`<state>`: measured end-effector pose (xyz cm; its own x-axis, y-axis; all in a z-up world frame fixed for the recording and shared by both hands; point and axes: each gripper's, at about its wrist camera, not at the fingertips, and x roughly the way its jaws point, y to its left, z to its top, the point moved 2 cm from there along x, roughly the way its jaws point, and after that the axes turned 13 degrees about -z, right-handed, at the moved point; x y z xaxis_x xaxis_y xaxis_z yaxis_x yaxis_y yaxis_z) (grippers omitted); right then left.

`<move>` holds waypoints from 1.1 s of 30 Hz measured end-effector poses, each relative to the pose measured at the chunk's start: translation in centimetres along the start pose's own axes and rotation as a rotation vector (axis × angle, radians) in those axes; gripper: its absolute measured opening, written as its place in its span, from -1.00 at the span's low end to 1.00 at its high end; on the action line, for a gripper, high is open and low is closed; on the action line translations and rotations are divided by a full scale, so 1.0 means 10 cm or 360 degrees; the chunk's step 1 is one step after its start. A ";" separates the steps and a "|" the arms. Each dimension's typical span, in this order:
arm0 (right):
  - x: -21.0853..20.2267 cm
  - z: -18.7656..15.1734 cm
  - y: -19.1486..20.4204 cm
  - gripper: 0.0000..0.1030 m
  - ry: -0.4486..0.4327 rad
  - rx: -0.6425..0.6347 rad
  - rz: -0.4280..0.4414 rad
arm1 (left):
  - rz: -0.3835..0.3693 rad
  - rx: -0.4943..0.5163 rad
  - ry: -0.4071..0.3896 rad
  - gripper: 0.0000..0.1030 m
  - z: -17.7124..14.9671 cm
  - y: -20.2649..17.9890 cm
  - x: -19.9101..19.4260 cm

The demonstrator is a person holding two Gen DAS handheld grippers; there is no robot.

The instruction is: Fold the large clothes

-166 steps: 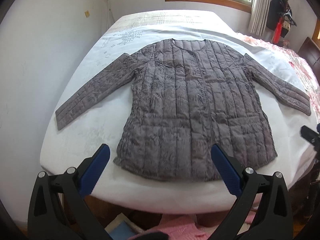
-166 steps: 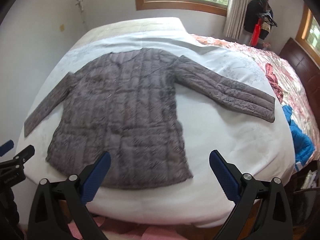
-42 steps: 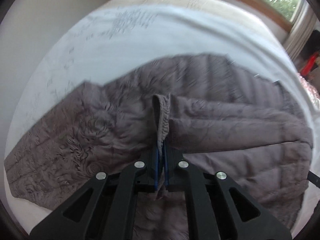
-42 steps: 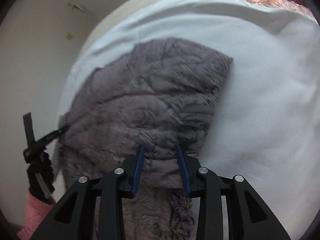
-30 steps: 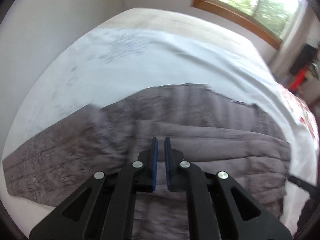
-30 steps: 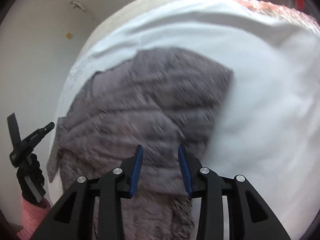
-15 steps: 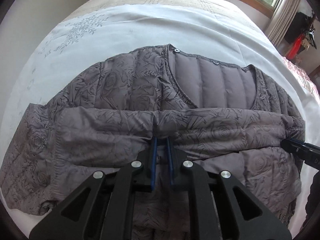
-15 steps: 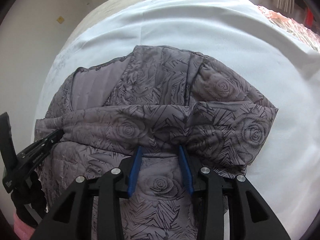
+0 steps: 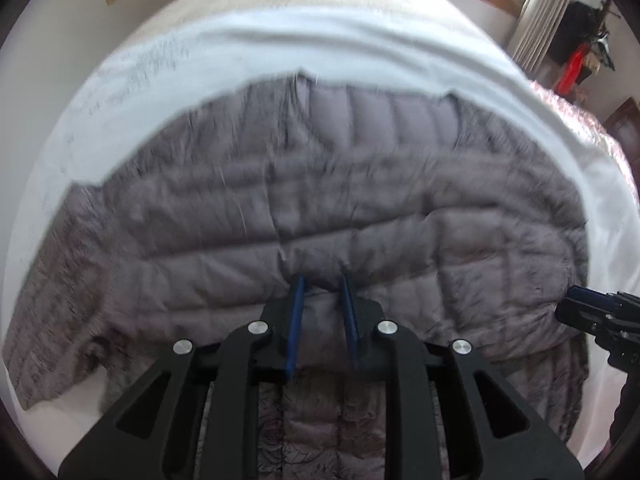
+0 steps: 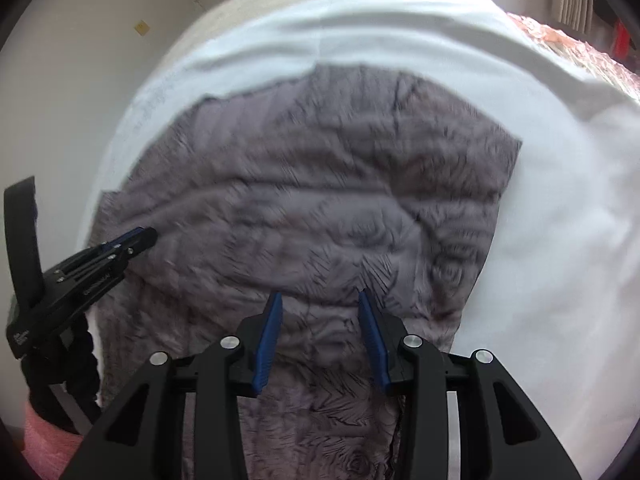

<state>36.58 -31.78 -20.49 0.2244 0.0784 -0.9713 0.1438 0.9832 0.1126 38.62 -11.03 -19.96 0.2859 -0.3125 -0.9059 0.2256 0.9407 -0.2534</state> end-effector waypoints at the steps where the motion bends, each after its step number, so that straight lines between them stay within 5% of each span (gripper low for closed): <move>1: 0.08 -0.01 -0.01 -0.23 0.0006 0.0000 -0.0001 | -0.0012 -0.0004 0.0010 -0.61 -0.01 0.05 0.06; 13: 0.15 -0.05 0.04 -0.14 -0.0037 0.0029 -0.0067 | -0.0063 -0.0063 -0.0006 -0.61 -0.02 0.13 0.10; 19: -0.43 -0.17 0.11 -0.01 -0.0186 -0.0021 -0.0080 | -0.0123 -0.0116 -0.0147 -0.40 -0.11 0.38 -0.56; 23: -0.53 -0.30 0.14 -0.01 -0.0142 -0.0035 -0.0045 | 0.0019 -0.0230 -0.0228 -0.13 -0.39 0.95 -1.03; 29: -0.52 -0.42 0.27 0.02 -0.0114 -0.0074 -0.0017 | 0.0355 -0.0593 -0.0301 0.28 -1.09 2.30 -1.72; 33: -0.43 -0.46 0.37 0.03 -0.0084 -0.0093 -0.0015 | 0.0557 -0.0933 -0.0300 0.32 -1.68 3.26 -2.09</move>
<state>31.73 -27.78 -16.85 0.2740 0.0615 -0.9598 0.0900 0.9919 0.0893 24.32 28.37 -14.97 0.4184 0.0538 -0.9067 -0.4328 0.8894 -0.1470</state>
